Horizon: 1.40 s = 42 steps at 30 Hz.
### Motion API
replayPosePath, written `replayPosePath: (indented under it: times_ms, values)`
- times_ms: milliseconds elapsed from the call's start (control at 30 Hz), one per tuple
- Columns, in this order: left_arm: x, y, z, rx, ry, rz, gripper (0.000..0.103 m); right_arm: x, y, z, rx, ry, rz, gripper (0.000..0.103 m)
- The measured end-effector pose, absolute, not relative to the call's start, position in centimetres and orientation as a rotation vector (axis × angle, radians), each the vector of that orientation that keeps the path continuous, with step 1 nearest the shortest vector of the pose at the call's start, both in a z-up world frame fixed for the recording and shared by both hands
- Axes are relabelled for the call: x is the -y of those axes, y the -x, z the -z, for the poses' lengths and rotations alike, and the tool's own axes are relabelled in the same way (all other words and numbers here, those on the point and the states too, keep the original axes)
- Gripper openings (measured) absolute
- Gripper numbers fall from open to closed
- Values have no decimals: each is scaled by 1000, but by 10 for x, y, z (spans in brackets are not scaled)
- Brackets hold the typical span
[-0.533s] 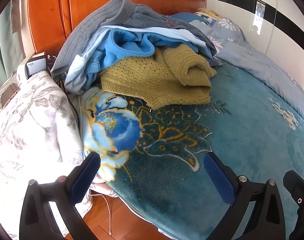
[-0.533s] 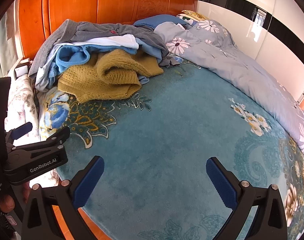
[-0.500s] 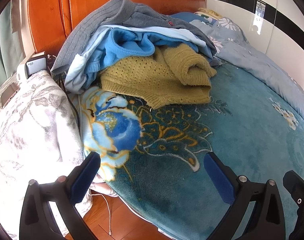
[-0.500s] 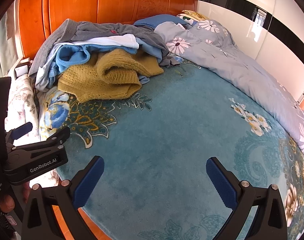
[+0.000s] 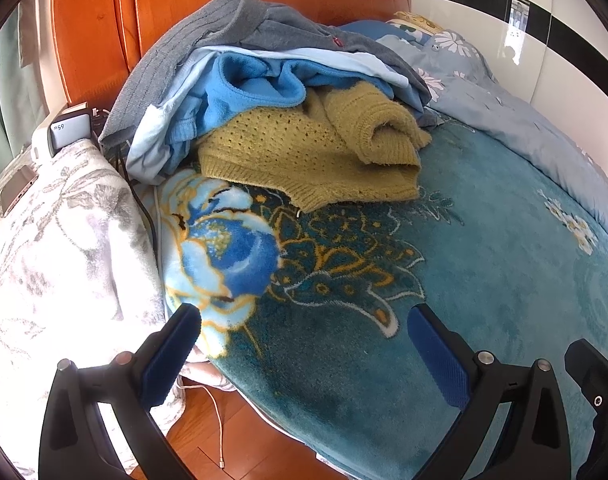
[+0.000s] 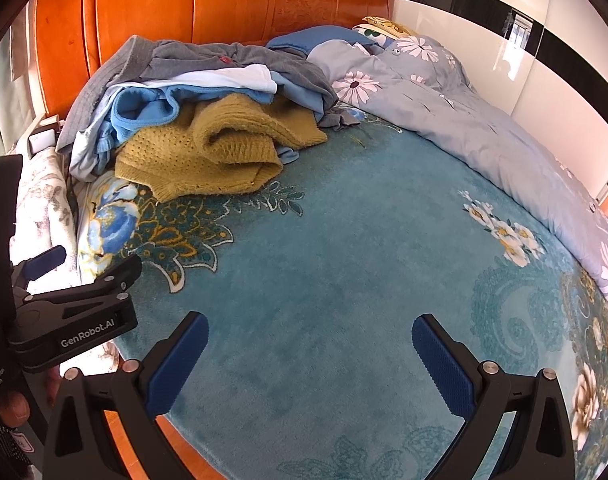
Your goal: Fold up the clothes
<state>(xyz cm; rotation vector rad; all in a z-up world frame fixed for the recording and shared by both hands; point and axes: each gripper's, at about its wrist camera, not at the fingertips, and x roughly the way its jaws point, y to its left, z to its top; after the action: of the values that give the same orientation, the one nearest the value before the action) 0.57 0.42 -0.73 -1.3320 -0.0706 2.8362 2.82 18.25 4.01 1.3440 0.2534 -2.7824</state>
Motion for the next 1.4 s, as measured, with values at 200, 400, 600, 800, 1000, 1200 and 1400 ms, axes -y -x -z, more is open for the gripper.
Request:
replayPosePath:
  times_ms: [200, 400, 600, 800, 1000, 1200, 1400]
  values:
    - [-4, -7, 8, 63, 1339, -2836, 103, -183, -30, -38, -249, -1345, 2781, 103]
    - [-4, -7, 6, 61, 1341, -2837, 103, -184, -30, -38, -242, -1348, 2777, 103]
    - [-4, -6, 5, 59, 1345, -2837, 103, -184, -31, -38, -246, -1355, 2772, 103]
    - [-4, -5, 5, 62, 1350, -2833, 103, -184, -31, -37, -247, -1362, 2768, 103]
    - [-3, -5, 5, 70, 1357, -2837, 103, -183, -32, -36, -256, -1365, 2767, 103]
    - [-4, -4, 5, 73, 1361, -2834, 103, -183, -31, -35, -260, -1376, 2763, 103]
    - [-5, -3, 5, 74, 1353, -2834, 103, -185, -32, -35, -261, -1378, 2763, 103]
